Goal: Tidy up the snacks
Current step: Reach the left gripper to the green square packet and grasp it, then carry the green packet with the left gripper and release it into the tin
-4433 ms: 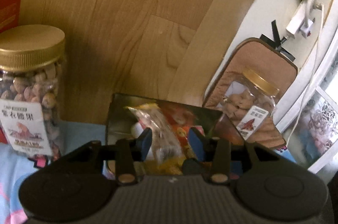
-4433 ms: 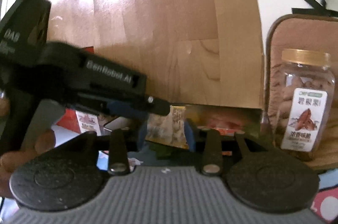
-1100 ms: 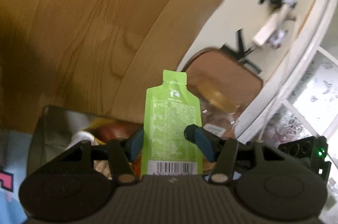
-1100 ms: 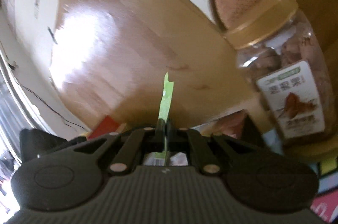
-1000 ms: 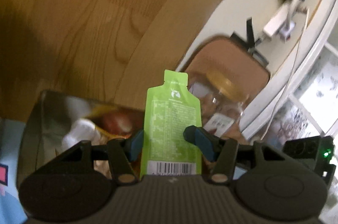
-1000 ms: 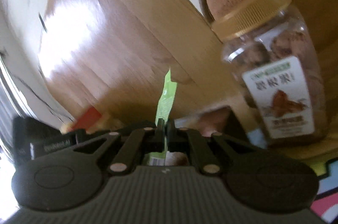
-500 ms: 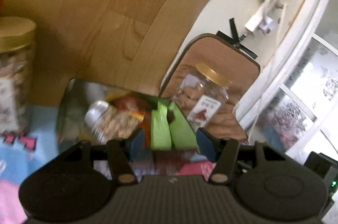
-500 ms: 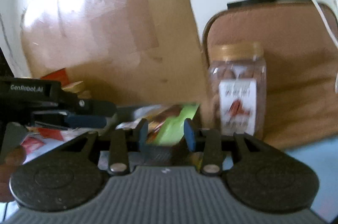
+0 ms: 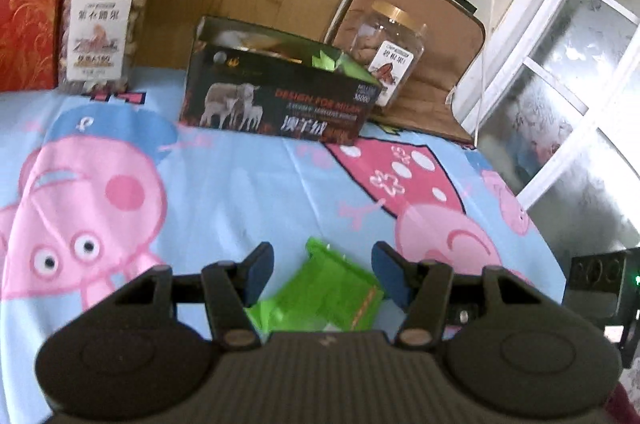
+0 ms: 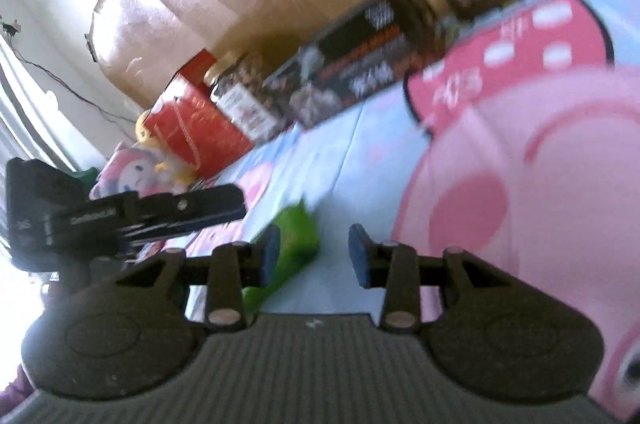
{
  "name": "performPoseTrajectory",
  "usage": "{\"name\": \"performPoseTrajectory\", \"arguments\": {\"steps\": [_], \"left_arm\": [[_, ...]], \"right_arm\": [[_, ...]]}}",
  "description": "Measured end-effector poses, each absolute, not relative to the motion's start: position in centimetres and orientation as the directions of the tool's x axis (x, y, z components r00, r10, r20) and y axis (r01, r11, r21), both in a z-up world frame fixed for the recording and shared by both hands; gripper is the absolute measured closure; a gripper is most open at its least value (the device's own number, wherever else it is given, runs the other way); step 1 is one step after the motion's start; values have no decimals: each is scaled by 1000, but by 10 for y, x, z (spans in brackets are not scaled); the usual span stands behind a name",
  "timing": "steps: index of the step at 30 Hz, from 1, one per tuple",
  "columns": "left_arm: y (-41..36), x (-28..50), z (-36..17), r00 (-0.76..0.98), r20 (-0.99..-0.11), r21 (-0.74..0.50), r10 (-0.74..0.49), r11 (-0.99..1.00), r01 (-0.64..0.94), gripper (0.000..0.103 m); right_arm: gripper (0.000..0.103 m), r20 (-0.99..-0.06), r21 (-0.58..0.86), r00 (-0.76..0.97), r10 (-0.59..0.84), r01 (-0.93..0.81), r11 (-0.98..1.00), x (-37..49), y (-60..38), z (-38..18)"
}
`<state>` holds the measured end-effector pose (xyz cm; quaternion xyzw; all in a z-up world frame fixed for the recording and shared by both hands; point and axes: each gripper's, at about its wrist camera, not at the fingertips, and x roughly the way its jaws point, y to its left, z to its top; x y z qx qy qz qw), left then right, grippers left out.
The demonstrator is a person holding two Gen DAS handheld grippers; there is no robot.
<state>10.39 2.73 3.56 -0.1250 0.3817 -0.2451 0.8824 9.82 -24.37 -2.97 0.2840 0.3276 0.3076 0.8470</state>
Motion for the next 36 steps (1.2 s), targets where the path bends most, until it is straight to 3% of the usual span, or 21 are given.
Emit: {"name": "performPoseTrajectory", "arguments": {"steps": [4,6,7,8,18,23,31,36], "left_arm": [[31,108,22,570,-636,-419,-521,853,312,47],[35,110,12,539,-648,-458,-539,840,290,47],[37,109,11,543,-638,-467,-545,835,289,47],[38,108,11,555,-637,-460,-534,842,282,47],[58,112,8,541,-608,-554,-581,799,235,46],[51,116,5,528,-600,-567,-601,785,250,48],[50,120,9,556,-597,-562,-579,796,225,49],[48,136,39,592,-546,-550,-593,787,280,49]], "right_arm": [[62,-384,703,572,725,-328,631,91,-232,-28],[71,-391,713,540,745,-335,616,96,-223,-27],[86,-401,703,531,746,-343,623,99,-218,-27],[88,-418,684,532,736,-348,641,104,-211,-27],[84,-426,642,565,707,-362,676,130,-200,-26],[75,-429,595,536,727,-438,674,117,-194,-26],[80,-456,424,595,662,-508,749,110,-177,-18],[81,-377,388,659,651,-526,757,119,-181,4]]}}
